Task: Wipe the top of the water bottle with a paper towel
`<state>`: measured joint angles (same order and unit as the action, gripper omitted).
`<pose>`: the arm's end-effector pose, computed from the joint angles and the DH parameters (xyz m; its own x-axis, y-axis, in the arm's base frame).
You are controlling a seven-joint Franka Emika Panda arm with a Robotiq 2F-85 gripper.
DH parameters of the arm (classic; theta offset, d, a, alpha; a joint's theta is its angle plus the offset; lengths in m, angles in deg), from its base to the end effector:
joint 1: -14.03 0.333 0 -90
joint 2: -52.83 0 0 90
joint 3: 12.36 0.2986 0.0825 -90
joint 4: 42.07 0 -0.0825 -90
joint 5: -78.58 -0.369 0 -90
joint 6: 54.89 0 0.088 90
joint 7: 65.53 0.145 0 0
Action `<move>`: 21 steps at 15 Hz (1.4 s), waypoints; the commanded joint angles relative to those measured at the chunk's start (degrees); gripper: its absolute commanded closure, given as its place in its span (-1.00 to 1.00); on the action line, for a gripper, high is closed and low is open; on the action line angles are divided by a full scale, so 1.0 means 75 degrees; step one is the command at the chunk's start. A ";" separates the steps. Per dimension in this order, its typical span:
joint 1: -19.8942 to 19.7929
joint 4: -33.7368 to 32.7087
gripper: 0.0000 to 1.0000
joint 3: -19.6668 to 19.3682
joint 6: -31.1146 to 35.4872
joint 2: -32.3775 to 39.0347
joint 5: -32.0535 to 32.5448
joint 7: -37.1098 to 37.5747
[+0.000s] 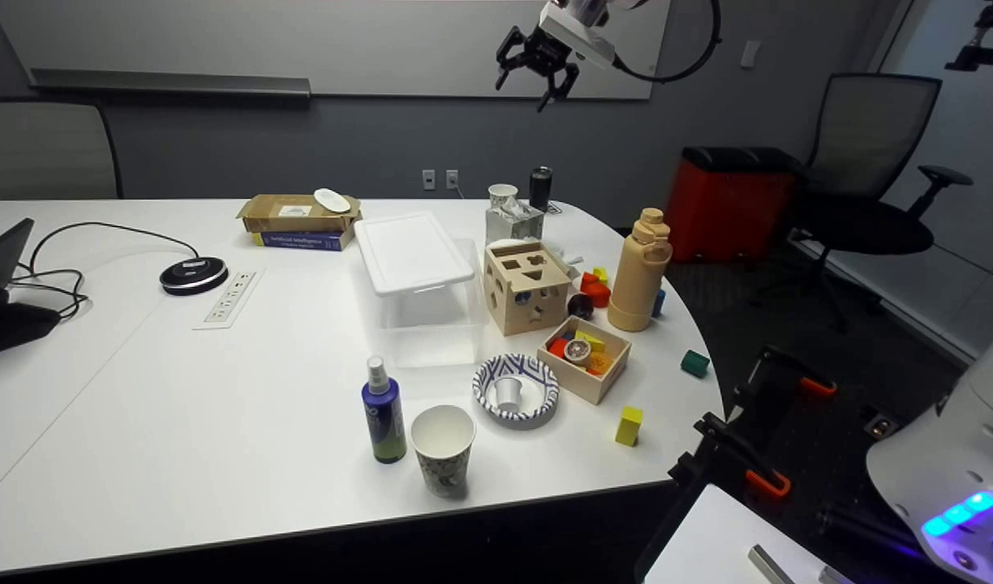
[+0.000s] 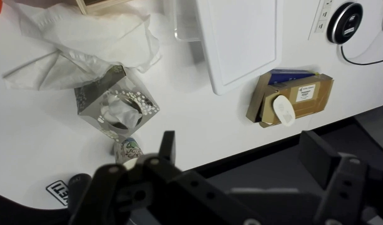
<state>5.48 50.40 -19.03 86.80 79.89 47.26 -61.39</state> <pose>0.6891 -0.1658 0.3542 0.7075 -0.6527 0.2711 -0.5188 -0.7401 -0.4279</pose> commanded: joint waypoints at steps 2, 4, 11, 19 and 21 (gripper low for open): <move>-0.0403 -0.1437 -1.00 0.0225 -0.0276 0.1459 0.0342 0.0798; -0.0500 -0.1766 -1.00 0.0241 -0.0290 0.1977 0.0533 0.1000; -0.0617 -0.2698 -1.00 0.0151 -0.0445 0.3585 0.1253 0.1570; -0.0647 -0.3717 -1.00 0.0139 -0.0672 0.5004 0.1560 0.1933; -0.0672 -0.3907 -1.00 0.0112 -0.0744 0.5239 0.1605 0.2105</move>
<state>1.05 25.74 -18.04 84.05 116.04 57.75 -48.84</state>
